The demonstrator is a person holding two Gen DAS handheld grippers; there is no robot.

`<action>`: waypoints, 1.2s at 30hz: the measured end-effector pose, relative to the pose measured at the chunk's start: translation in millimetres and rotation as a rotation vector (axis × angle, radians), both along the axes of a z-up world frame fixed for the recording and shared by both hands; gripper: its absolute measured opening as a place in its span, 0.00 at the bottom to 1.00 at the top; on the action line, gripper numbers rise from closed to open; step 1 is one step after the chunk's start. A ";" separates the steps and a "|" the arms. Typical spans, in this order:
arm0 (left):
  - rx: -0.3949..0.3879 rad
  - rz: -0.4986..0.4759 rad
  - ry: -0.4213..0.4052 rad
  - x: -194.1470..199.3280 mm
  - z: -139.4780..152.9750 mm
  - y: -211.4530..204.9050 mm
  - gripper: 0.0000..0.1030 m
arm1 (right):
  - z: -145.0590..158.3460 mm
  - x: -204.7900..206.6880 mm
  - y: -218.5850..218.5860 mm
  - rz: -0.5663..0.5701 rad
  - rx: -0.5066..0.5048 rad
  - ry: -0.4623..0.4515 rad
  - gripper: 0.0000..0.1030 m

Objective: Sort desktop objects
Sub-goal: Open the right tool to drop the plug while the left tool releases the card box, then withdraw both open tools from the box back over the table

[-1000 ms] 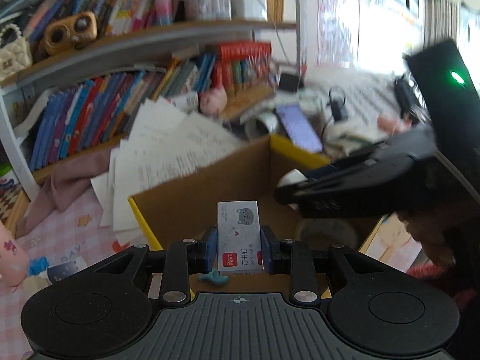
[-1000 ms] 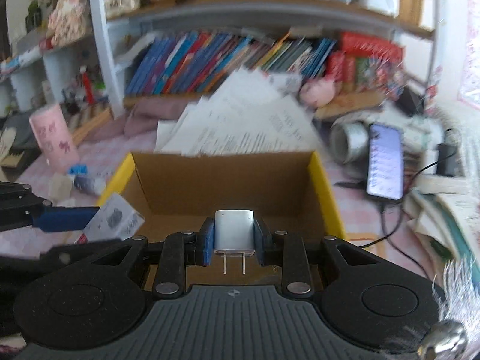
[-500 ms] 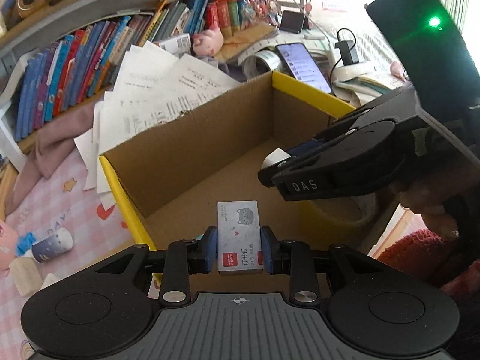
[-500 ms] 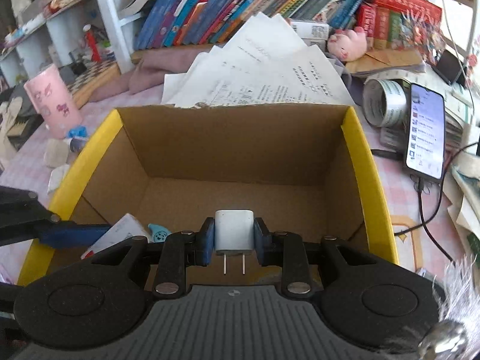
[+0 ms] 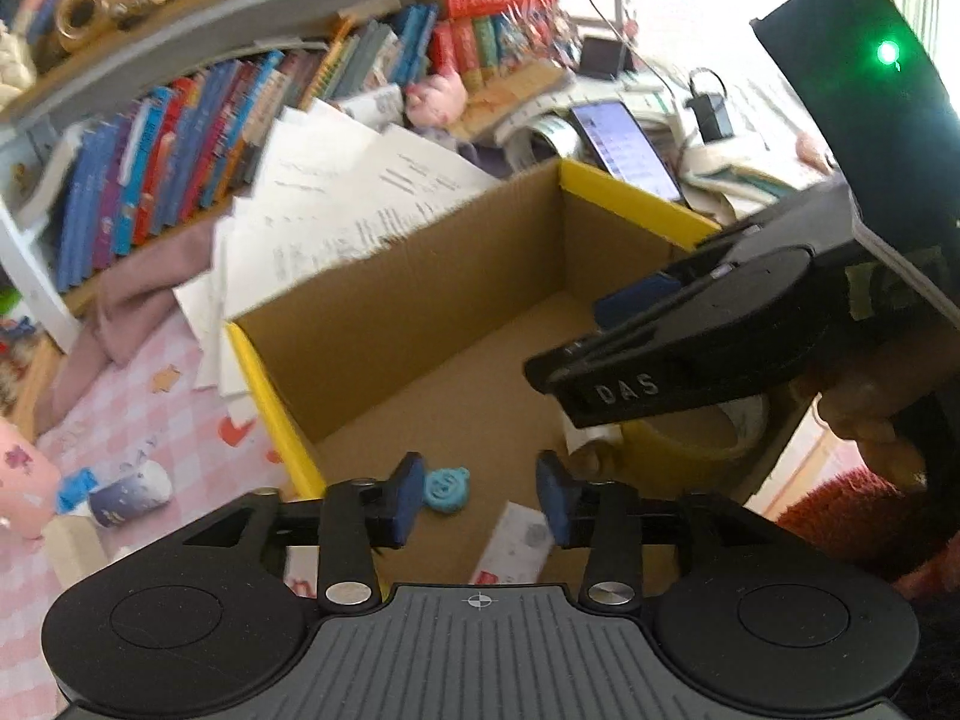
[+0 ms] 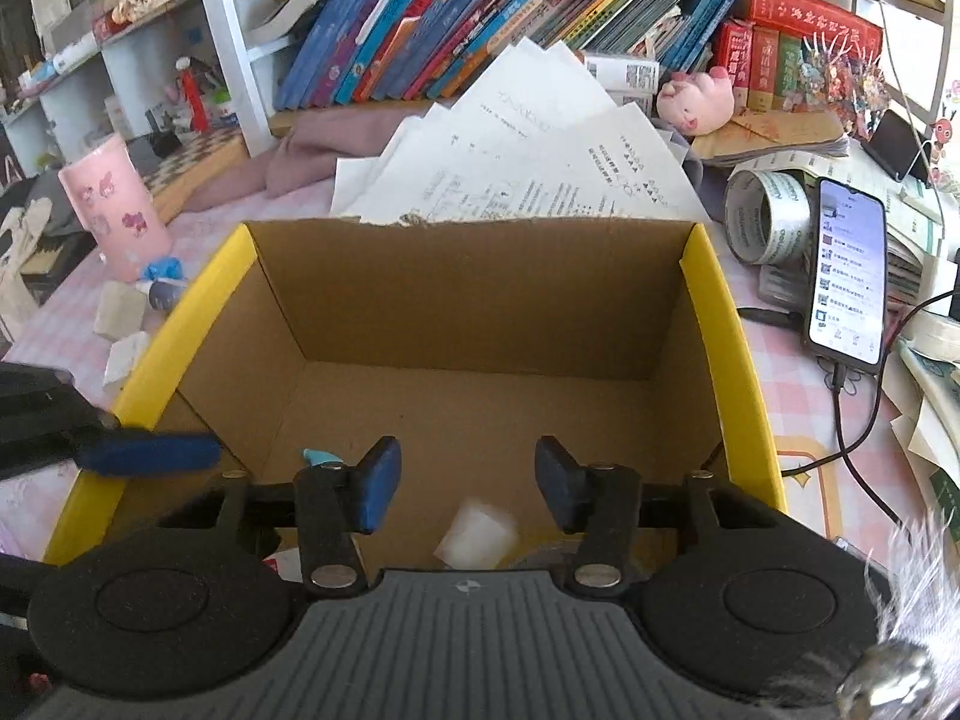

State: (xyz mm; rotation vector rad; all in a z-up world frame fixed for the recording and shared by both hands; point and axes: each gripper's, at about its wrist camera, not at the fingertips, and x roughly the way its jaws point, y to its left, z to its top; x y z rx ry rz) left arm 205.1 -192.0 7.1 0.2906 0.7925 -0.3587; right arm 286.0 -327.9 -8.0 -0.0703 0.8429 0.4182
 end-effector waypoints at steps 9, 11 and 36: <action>-0.018 0.015 -0.113 -17.6 15.2 1.9 0.48 | 9.1 -14.0 -1.1 0.001 0.012 -0.048 0.49; -0.021 0.024 -0.136 -20.7 18.0 3.2 0.53 | 11.4 -17.3 -1.2 0.002 0.013 -0.061 0.50; -0.113 -0.136 -0.262 -73.6 34.8 66.3 0.72 | 43.2 -107.0 23.0 -0.287 -0.001 -0.207 0.58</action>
